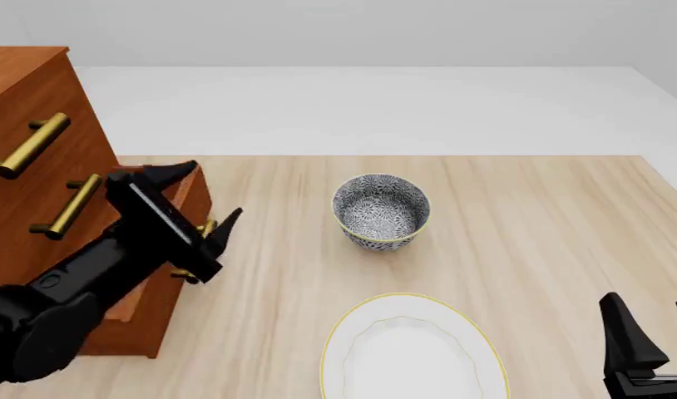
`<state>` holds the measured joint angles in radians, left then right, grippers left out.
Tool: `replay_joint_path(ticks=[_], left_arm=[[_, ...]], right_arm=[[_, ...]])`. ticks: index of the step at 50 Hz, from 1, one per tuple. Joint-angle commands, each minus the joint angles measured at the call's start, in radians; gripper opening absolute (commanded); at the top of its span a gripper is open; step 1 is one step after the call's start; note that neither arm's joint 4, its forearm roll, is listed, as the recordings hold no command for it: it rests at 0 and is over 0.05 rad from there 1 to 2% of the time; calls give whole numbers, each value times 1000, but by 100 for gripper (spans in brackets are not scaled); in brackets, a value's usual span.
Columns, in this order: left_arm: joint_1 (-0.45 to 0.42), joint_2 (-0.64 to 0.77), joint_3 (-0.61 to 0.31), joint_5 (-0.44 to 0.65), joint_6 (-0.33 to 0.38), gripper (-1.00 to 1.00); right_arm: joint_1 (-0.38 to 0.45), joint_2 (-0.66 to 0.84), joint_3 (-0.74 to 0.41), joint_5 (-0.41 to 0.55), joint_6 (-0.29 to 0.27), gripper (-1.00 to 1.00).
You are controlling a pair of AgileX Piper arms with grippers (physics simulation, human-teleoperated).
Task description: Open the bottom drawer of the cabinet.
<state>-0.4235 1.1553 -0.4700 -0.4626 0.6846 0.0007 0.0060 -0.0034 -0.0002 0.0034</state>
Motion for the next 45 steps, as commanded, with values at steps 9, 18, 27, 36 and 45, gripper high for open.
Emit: replay_joint_path(ticks=[9, 18, 27, 36, 45], left_arm=[[-59, -180, -234, 505, -272, 100], [-60, -158, -306, 662, -420, 100], [-44, -129, -342, 746, -501, 100], [47, -125, -343, 785, -532, 100], [85, -101, -339, 807, -560, 100]], right_arm=[[0, 1, 0, 0, 0, 100], [0, 0, 0, 0, 0, 100], [0, 0, 0, 0, 0, 100], [0, 0, 0, 0, 0, 100], [0, 0, 0, 0, 0, 100]])
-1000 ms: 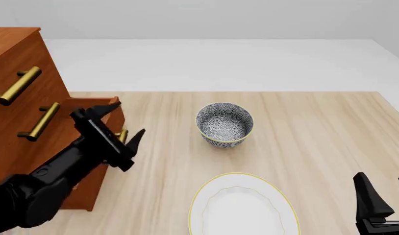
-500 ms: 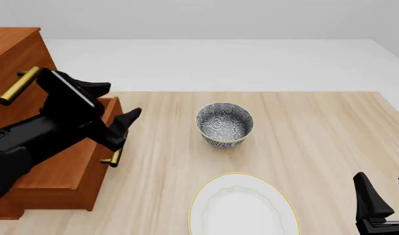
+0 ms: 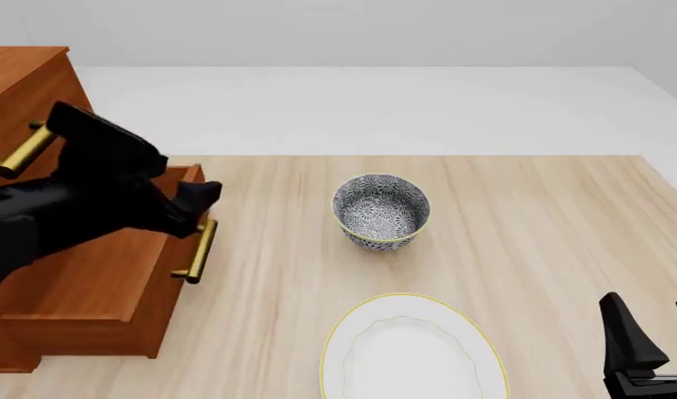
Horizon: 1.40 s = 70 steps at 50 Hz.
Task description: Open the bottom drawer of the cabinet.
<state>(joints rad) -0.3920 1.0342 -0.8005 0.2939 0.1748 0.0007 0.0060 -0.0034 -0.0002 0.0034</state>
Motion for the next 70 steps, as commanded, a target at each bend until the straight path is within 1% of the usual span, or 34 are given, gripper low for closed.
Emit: replay_joint_path(ticks=[1, 4, 8, 10, 12, 15, 17, 19, 21, 23, 24, 26, 28, 29, 35, 36, 38, 39, 42, 43, 47, 52, 53, 55, 58, 59, 63, 64, 66, 67, 70], left_arm=[[69, 31, -12, 62, -72, 100], [70, 44, -20, 78, -94, 100], [77, 36, -22, 91, -85, 100], [77, 48, -26, 104, -116, 100], [82, 38, -20, 102, -93, 100], [98, 33, -16, 105, -95, 100], [107, 36, -14, 111, -109, 100], [117, 26, -11, 112, -104, 100], [129, 20, -10, 119, -119, 100], [139, 9, -8, 124, -109, 100], [147, 10, -6, 131, -134, 100], [151, -5, 3, 131, -121, 100], [154, -7, 11, 136, -134, 100], [166, -18, 17, 134, -122, 100], [201, -31, 38, 139, -155, 100], [206, -28, 45, 142, -181, 100], [211, -34, 54, 135, -175, 100], [211, -25, 58, 133, -190, 100], [220, -20, 64, 128, -200, 100], [216, -14, 67, 129, -214, 100], [227, -17, 75, 123, -212, 100], [239, -5, 91, 104, -230, 100], [238, 0, 95, 102, -244, 100], [251, -3, 100, 95, -237, 100], [257, 0, 110, 85, -250, 100], [257, 4, 113, 82, -266, 100], [260, 17, 128, 65, -275, 100], [270, 22, 133, 61, -294, 100], [269, 28, 137, 51, -286, 100], [276, 36, 142, 46, -311, 100], [280, 43, 148, 32, -308, 100]], right_arm=[[0, 0, 0, 0, 0, 100], [0, 0, 0, 0, 0, 100], [0, 0, 0, 0, 0, 100], [0, 0, 0, 0, 0, 100], [0, 0, 0, 0, 0, 100], [0, 0, 0, 0, 0, 100], [0, 0, 0, 0, 0, 100], [0, 0, 0, 0, 0, 100], [0, 0, 0, 0, 0, 100], [0, 0, 0, 0, 0, 100], [0, 0, 0, 0, 0, 100], [0, 0, 0, 0, 0, 100], [0, 0, 0, 0, 0, 100], [0, 0, 0, 0, 0, 100], [0, 0, 0, 0, 0, 100], [0, 0, 0, 0, 0, 100], [0, 0, 0, 0, 0, 100], [0, 0, 0, 0, 0, 100], [0, 0, 0, 0, 0, 100], [0, 0, 0, 0, 0, 100], [0, 0, 0, 0, 0, 100], [0, 0, 0, 0, 0, 100], [0, 0, 0, 0, 0, 100], [0, 0, 0, 0, 0, 100], [0, 0, 0, 0, 0, 100], [0, 0, 0, 0, 0, 100], [0, 0, 0, 0, 0, 100], [0, 0, 0, 0, 0, 100], [0, 0, 0, 0, 0, 100], [0, 0, 0, 0, 0, 100], [0, 0, 0, 0, 0, 100]])
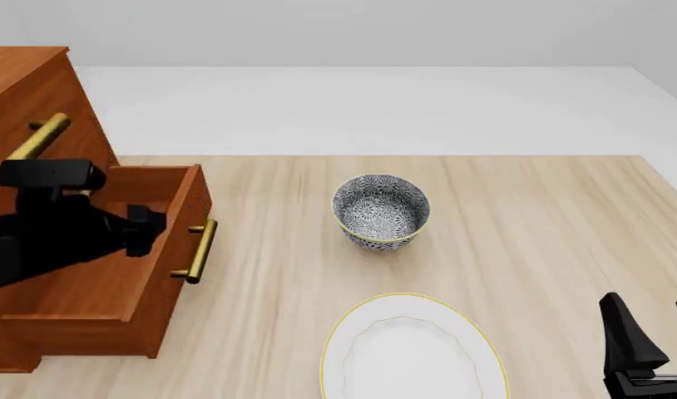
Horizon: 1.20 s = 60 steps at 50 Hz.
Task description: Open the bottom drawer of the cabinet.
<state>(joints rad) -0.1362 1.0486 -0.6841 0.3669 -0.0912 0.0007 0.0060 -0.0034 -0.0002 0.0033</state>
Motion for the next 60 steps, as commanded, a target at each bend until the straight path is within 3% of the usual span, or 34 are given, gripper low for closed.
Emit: replay_joint_path(ticks=[1, 27, 60], left_arm=[[21, 35, 35, -47, -46, 100], [91, 167, 100, -194, -57, 100], [60, 297, 193, -324, -49, 100]], right_arm=[[0, 0, 0, 0, 0, 100], [0, 0, 0, 0, 0, 100], [0, 0, 0, 0, 0, 100]])
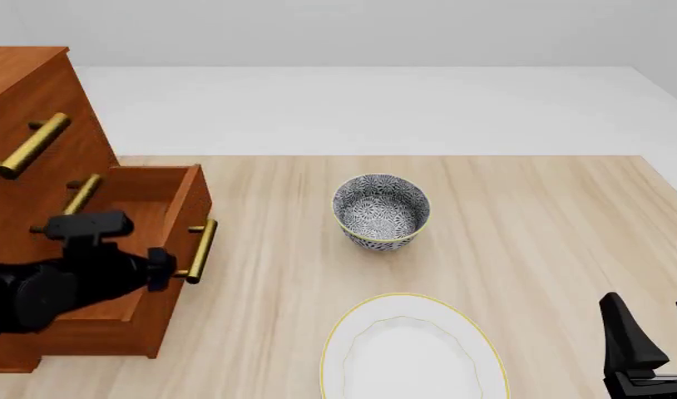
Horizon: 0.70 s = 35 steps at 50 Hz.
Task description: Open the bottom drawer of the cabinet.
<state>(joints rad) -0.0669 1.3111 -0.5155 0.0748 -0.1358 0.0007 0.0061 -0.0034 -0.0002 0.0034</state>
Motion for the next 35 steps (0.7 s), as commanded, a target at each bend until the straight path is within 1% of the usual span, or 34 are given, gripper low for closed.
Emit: replay_joint_path(ticks=[1, 4, 5, 7, 8, 10, 15, 22, 29, 31, 33, 34, 35], left_arm=[[-1, 34, 25, -34, 1, 100], [2, 41, 28, -41, 0, 100], [-4, 48, 30, -44, -12, 100], [-3, 54, 35, -55, -7, 100], [-11, 67, 37, -59, -20, 100], [-8, 66, 40, -65, -10, 100], [-25, 88, 47, -81, -26, 100], [-44, 115, 59, -104, -30, 100], [-81, 98, 59, -86, -46, 100], [-78, 90, 58, -79, -41, 100], [-100, 83, 56, -70, -52, 100], [-93, 79, 56, -69, -43, 100], [-98, 78, 55, -66, -49, 100]], right_arm=[[0, 0, 0, 0, 0, 100], [0, 0, 0, 0, 0, 100], [0, 0, 0, 0, 0, 100], [0, 0, 0, 0, 0, 100], [0, 0, 0, 0, 0, 100], [0, 0, 0, 0, 0, 100], [0, 0, 0, 0, 0, 100], [0, 0, 0, 0, 0, 100], [0, 0, 0, 0, 0, 100], [0, 0, 0, 0, 0, 100], [0, 0, 0, 0, 0, 100], [0, 0, 0, 0, 0, 100], [0, 0, 0, 0, 0, 100]])
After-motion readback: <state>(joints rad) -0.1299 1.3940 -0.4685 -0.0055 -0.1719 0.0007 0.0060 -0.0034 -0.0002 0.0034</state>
